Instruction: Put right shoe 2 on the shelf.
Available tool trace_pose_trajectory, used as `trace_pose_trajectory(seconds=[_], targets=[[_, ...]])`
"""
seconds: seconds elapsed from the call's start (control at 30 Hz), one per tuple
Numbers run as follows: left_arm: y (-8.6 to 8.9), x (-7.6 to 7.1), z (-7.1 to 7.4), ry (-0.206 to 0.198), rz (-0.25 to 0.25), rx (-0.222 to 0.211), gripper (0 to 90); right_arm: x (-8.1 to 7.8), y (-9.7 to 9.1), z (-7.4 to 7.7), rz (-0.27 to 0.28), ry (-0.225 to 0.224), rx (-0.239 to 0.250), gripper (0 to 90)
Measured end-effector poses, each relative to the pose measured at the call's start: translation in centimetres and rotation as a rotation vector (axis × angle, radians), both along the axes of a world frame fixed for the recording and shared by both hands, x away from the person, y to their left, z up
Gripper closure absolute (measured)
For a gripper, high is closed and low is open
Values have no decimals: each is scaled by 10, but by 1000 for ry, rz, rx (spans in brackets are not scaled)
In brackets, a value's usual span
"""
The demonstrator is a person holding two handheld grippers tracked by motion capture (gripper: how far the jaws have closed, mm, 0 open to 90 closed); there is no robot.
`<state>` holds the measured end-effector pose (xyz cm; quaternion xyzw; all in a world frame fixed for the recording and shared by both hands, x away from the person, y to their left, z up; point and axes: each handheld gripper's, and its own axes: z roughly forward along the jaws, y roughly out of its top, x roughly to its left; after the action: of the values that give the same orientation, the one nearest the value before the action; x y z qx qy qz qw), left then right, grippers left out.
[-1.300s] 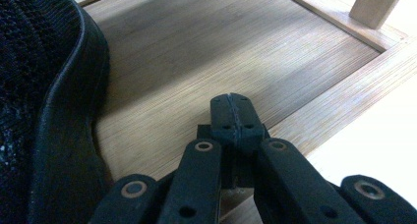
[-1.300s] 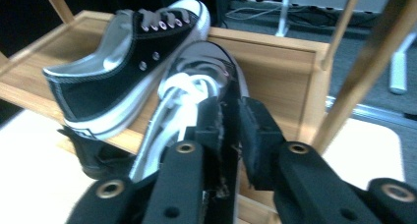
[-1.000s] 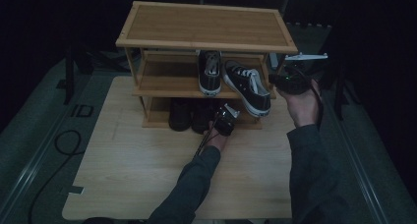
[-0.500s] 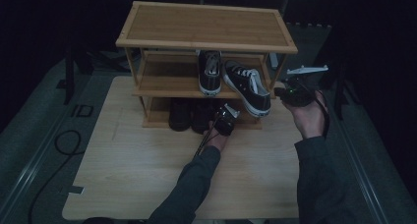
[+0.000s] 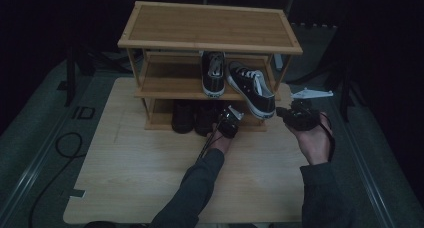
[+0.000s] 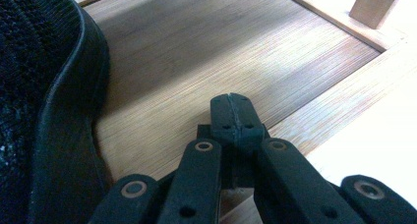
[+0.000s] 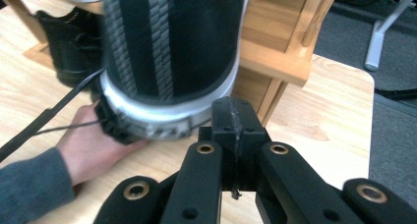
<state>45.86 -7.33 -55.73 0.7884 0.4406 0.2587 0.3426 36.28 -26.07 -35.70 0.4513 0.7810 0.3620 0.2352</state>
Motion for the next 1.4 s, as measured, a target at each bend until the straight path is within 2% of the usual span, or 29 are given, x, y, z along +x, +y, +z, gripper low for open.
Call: trace_pose_trajectory(seconds=[0.13, 0.27, 0.37, 0.87, 1.4], targets=[[0, 0, 0, -1, 0, 0, 900, -13, 1, -2, 21, -12, 1, 900], [0, 0, 0, -1, 0, 0, 900, -20, 4, -4, 50, -12, -3, 900], [0, 0, 0, 0, -1, -1, 900, -19, 6, -4, 66, -4, 9, 900], [0, 0, 0, 2, 1, -5, 900, -24, 18, -4, 109, -18, -9, 900], [0, 0, 0, 1, 6, -7, 900, -19, 33, -4, 163, -24, 10, 900]])
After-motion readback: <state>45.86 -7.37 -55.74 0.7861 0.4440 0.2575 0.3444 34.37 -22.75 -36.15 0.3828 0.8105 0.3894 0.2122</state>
